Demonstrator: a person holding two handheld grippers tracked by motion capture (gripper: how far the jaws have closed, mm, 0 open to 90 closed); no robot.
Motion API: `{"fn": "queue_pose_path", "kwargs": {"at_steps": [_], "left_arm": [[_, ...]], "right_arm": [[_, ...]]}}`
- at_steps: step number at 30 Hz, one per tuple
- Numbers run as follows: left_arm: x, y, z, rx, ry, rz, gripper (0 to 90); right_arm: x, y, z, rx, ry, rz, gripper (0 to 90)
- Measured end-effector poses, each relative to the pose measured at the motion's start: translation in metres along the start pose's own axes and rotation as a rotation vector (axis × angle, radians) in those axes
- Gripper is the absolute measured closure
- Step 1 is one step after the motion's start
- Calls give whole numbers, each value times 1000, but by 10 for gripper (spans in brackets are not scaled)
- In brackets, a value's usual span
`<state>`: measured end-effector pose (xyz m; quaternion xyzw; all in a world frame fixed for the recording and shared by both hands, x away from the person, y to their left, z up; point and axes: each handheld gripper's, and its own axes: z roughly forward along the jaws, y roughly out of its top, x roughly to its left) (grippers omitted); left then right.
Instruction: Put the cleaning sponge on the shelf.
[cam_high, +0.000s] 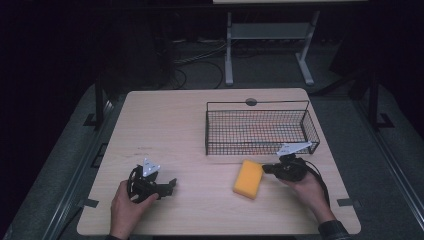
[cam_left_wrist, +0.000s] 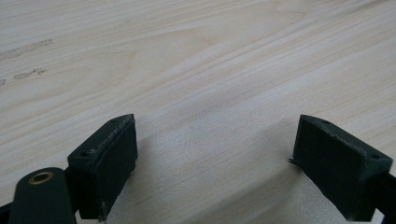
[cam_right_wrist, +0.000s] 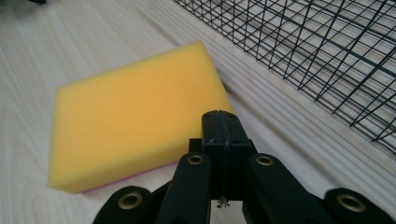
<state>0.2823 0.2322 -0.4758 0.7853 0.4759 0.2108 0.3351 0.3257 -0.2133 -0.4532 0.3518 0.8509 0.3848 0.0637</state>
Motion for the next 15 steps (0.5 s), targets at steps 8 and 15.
{"fn": "queue_pose_path", "kwargs": {"at_steps": [8, 15], "left_arm": [[0, 0, 0, 0, 0, 0, 130], [0, 0, 0, 0, 0, 0, 130]], "right_arm": [[-4, 8, 5, 3, -12, 3, 897], [-1, 10, -4, -19, -17, 16, 896]]}}
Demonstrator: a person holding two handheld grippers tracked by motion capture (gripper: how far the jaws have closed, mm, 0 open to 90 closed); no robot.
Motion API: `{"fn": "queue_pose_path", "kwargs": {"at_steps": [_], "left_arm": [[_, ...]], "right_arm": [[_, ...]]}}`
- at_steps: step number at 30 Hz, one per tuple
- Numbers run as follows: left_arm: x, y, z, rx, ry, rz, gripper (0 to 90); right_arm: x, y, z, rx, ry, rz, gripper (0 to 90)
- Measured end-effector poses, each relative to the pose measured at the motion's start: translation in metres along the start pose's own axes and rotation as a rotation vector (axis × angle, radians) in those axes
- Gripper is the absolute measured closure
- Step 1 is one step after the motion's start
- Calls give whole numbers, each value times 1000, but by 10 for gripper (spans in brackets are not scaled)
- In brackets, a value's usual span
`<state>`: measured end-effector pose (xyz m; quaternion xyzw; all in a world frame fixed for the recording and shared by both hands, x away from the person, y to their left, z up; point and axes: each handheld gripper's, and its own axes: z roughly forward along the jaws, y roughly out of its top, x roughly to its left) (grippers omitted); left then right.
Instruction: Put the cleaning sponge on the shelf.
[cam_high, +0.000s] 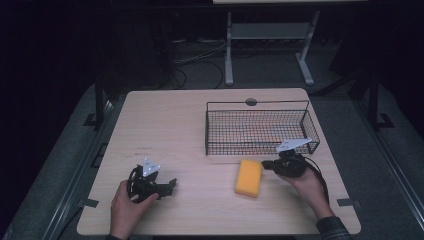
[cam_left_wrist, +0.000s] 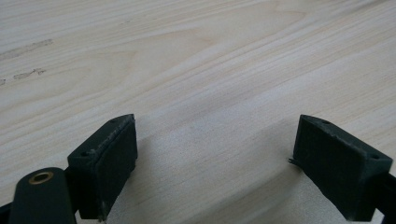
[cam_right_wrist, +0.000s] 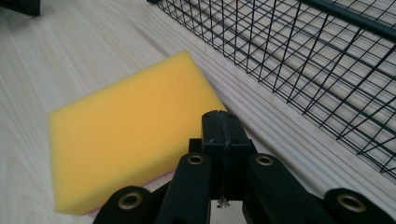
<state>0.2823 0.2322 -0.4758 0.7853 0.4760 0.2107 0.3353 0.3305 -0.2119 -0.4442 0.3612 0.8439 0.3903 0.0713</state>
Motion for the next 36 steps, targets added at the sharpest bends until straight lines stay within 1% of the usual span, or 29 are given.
{"fn": "queue_pose_path", "kwargs": {"at_steps": [4, 8, 9, 10, 11, 12, 13, 14, 16, 17, 20, 21, 22, 27, 28, 29, 32, 35, 36], "left_arm": [[0, 0, 0, 0, 0, 1, 130], [0, 0, 0, 0, 0, 0, 130], [0, 0, 0, 0, 0, 0, 130], [0, 0, 0, 0, 0, 1, 130], [0, 0, 0, 0, 0, 1, 130], [0, 0, 0, 0, 0, 0, 130], [0, 0, 0, 0, 0, 1, 130], [0, 0, 0, 0, 0, 1, 130], [0, 0, 0, 0, 0, 0, 130], [0, 0, 0, 0, 0, 0, 130], [0, 0, 0, 0, 0, 0, 130], [0, 0, 0, 0, 0, 0, 130], [0, 0, 0, 0, 0, 1, 130], [0, 0, 0, -3, 1, -3, 130], [0, 0, 0, -3, 0, -2, 130], [0, 0, 0, -2, 1, -3, 130], [0, 0, 0, -2, 1, -2, 130], [0, 0, 0, -3, 0, -2, 130], [0, 0, 0, -3, 0, -2, 130]], "right_arm": [[5, 3, -6, -20, 19, 21, 896], [12, 7, -8, -21, 43, 7, 895], [12, 7, -8, -21, 43, 7, 895], [16, 10, -8, -21, 61, 0, 896], [16, 10, -8, -21, 61, 0, 896], [20, 13, -6, -17, 72, -6, 895], [22, 14, -5, -16, 79, -20, 896], [22, 14, -5, -16, 79, -20, 896], [26, 17, -3, -14, 88, -35, 896], [31, 20, -1, -10, 101, -45, 895], [37, 24, 3, -5, 113, -66, 896], [37, 24, 3, -5, 113, -66, 896], [41, 26, 6, -2, 124, -77, 896], [48, 30, 12, 3, 139, -95, 896], [52, 32, 15, 7, 146, -100, 896], [52, 32, 15, 7, 146, -100, 896], [59, 35, 22, 18, 161, -113, 896], [62, 37, 26, 23, 169, -119, 896], [66, 38, 30, 29, 177, -127, 896]]}}
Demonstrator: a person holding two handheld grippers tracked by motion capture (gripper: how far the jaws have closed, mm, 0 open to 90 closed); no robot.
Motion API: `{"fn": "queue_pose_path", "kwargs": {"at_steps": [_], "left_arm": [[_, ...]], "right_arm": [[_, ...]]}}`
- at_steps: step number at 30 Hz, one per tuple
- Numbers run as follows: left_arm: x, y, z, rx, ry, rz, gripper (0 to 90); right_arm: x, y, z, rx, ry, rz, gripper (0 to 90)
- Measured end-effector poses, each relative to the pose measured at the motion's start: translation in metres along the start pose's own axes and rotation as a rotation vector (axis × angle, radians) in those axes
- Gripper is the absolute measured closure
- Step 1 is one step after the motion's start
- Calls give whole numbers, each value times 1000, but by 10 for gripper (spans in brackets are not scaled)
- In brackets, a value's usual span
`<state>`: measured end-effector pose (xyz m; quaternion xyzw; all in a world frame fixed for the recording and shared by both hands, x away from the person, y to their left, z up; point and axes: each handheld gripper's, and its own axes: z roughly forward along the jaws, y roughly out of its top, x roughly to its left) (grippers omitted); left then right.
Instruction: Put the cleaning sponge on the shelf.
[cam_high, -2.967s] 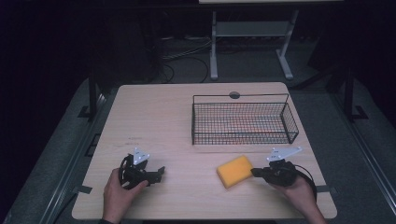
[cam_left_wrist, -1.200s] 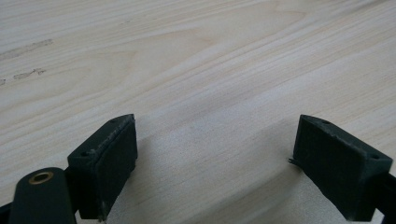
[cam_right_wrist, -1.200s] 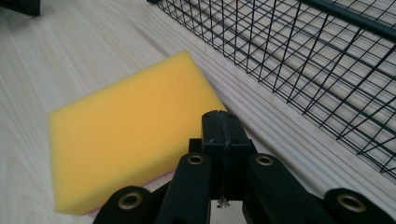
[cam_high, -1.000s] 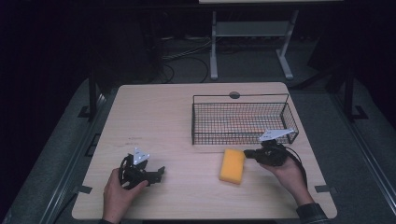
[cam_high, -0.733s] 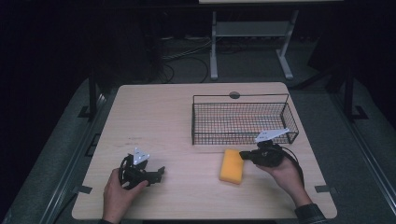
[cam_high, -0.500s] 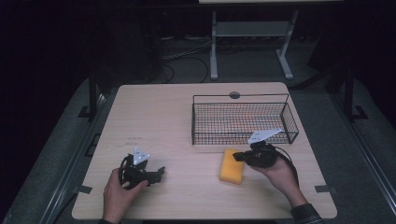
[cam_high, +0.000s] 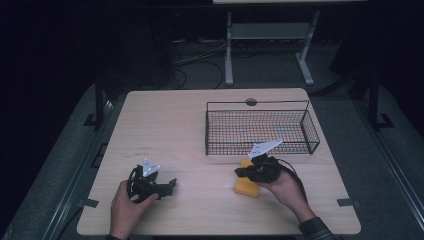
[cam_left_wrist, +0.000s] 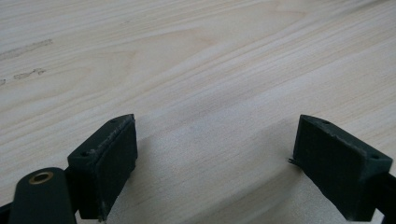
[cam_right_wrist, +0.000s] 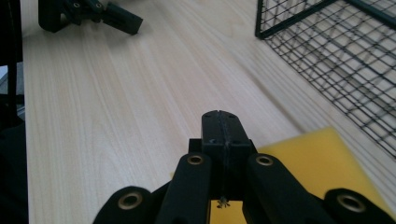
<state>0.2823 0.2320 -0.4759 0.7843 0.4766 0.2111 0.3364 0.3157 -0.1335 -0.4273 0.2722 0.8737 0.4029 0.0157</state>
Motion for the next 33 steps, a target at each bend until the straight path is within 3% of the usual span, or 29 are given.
{"fn": "queue_pose_path", "kwargs": {"at_steps": [13, 33], "left_arm": [[0, 0, 0, 0, 0, 0, 131], [0, 0, 0, 2, 0, 3, 131]], "right_arm": [[10, 1, 20, 66, 31, -30, 896], [10, -14, 9, 97, 34, -9, 896]]}}
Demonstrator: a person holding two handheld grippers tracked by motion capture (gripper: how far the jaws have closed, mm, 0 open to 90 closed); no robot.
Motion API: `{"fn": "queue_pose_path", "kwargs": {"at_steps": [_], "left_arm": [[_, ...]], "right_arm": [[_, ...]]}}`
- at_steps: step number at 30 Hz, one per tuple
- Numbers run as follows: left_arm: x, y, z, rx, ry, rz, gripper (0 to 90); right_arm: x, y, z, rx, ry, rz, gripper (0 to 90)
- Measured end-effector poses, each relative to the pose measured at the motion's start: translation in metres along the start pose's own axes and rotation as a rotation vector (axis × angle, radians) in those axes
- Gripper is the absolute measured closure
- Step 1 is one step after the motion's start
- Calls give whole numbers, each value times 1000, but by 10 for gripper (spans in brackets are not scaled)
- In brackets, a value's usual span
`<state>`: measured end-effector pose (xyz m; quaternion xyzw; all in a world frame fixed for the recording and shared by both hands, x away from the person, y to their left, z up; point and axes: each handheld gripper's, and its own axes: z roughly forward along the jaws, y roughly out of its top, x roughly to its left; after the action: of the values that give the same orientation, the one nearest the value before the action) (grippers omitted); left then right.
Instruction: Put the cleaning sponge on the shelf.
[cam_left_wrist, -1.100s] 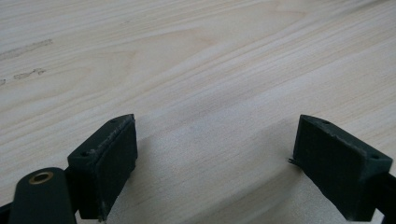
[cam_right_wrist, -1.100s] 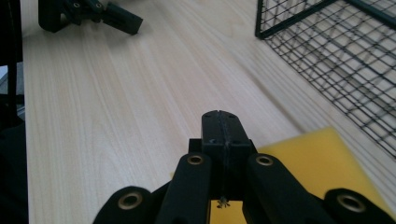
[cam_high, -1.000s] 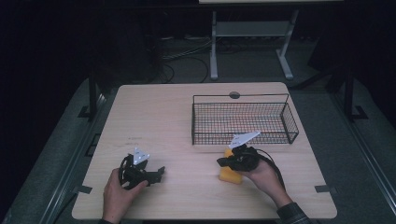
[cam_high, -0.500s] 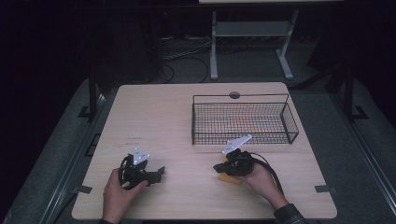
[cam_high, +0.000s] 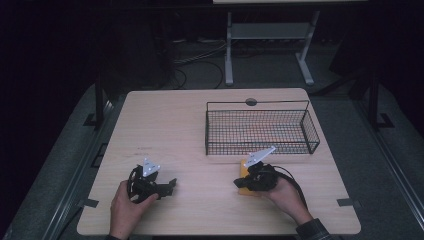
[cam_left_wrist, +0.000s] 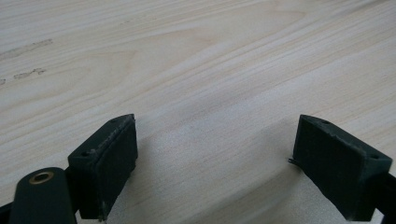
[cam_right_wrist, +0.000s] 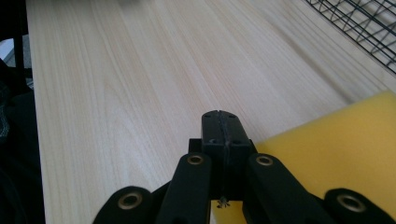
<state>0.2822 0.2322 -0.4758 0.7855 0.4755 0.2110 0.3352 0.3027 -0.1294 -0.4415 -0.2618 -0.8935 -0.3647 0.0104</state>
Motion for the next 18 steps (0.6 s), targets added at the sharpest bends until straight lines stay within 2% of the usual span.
{"fn": "queue_pose_path", "kwargs": {"at_steps": [18], "left_arm": [[0, 0, 0, 1, 0, 2, 131]], "right_arm": [[-6, -24, -22, 8, -28, 42, 895]]}}
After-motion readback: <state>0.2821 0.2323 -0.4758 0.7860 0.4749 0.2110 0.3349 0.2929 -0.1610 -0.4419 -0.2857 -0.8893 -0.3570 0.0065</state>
